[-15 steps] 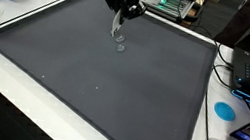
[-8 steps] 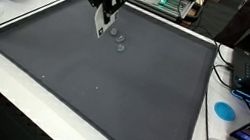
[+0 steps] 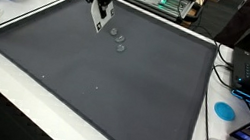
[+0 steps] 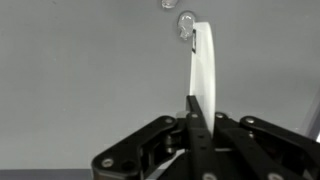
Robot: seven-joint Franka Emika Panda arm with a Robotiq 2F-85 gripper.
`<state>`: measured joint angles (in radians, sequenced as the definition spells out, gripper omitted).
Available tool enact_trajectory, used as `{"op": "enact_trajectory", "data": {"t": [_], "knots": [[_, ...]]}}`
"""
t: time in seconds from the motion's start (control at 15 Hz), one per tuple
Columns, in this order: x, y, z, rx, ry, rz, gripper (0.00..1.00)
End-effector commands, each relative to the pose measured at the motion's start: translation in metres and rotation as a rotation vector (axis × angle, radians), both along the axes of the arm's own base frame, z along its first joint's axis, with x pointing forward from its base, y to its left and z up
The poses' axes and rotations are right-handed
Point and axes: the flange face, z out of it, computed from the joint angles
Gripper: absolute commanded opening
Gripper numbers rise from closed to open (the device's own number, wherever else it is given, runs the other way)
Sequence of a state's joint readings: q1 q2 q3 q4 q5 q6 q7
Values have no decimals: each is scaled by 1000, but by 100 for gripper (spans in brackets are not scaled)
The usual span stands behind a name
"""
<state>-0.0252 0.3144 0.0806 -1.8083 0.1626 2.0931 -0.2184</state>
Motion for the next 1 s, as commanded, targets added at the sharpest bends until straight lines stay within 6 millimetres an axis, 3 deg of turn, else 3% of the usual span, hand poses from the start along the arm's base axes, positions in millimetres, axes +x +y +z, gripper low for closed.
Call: {"op": "enact_trajectory", "data": {"t": [0.0, 0.33, 0.93], "knots": [[-30, -20, -5, 78, -48, 64, 1], [-57, -43, -17, 160, -129, 144, 1], [-92, -63, -26, 297, -194, 218, 1]]}}
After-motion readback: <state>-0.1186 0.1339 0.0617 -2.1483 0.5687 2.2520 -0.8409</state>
